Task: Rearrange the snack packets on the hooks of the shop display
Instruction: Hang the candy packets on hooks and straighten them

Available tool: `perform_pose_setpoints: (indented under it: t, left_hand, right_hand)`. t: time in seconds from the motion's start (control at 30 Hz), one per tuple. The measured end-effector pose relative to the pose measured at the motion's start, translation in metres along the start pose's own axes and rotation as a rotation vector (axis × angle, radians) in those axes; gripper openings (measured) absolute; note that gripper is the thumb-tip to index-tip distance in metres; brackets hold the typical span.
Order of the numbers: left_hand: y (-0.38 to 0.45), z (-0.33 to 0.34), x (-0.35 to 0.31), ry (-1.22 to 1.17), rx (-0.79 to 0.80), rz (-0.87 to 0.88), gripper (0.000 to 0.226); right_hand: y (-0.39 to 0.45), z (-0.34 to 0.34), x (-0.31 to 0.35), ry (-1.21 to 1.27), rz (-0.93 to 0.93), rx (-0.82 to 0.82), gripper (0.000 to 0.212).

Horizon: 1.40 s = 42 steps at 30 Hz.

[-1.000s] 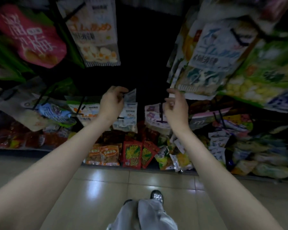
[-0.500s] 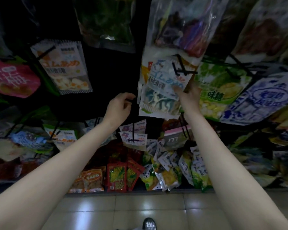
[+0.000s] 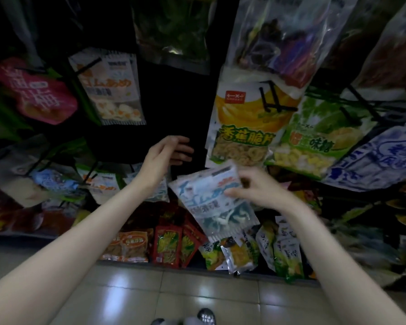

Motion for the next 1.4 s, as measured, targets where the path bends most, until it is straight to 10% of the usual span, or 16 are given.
perform_pose_setpoints:
  t: [0.13,0.23,0.4,0.57,0.7,0.9,1.07,1.17,1.23,1.4]
  left_hand:
    - [-0.02,-0.036,0.056,0.264,0.147,-0.076,0.05]
    - [-0.024,-0.07,0.114,0.51,0.11,-0.196,0.01]
    - [-0.017,-0.117,0.171,0.396,-0.109,-0.517,0.008]
    - [0.014,-0.129,0.174,0.524,-0.135,-0.517,0.018]
    - [0.027,-0.123,0.178,0.781,0.031,-0.454,0.026]
    - [0.039,-0.114,0.179,0.671,-0.009,-0.488,0.021]
    - [0.04,-0.119,0.174,0.15,-0.139,-0.529,0.038]
    - [0.042,-0.123,0.164,0.208,-0.141,-0.456,0.057]
    - [0.044,-0.126,0.163,0.365,-0.163,-0.485,0.027]
    - [0.055,-0.121,0.163,0.622,-0.132,-0.448,0.027]
  right_hand:
    - [0.041,0.08,-0.028,-0.179,-0.005,0.055,0.035]
    - [0.065,0.136,-0.04,-0.266,0.011,0.1,0.063]
    - [0.095,0.197,-0.042,-0.2,-0.053,0.17,0.08]
    - [0.111,0.205,-0.053,-0.21,-0.015,0.132,0.065]
    - [0.1,0.216,-0.061,-0.434,-0.061,0.251,0.1]
    - [0.1,0.21,-0.077,-0.309,0.023,0.095,0.04]
    - [0.114,0.205,-0.084,-0.385,0.117,0.125,0.101]
    - [0.121,0.197,-0.081,-0.225,0.07,0.027,0.058]
    - [0.125,0.186,-0.071,-0.272,0.023,-0.053,0.035]
    - [0.129,0.193,-0.083,-0.074,0.134,-0.087,0.069]
Point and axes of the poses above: each hand's wrist, its own y-axis towards the middle knuckle, its own z-axis out of the palm, x = y × z, the point moved 8 cm from there along y, towards the middle knuckle, and after that the axes turned 14 degrees about -z, right-handed, at the moved point
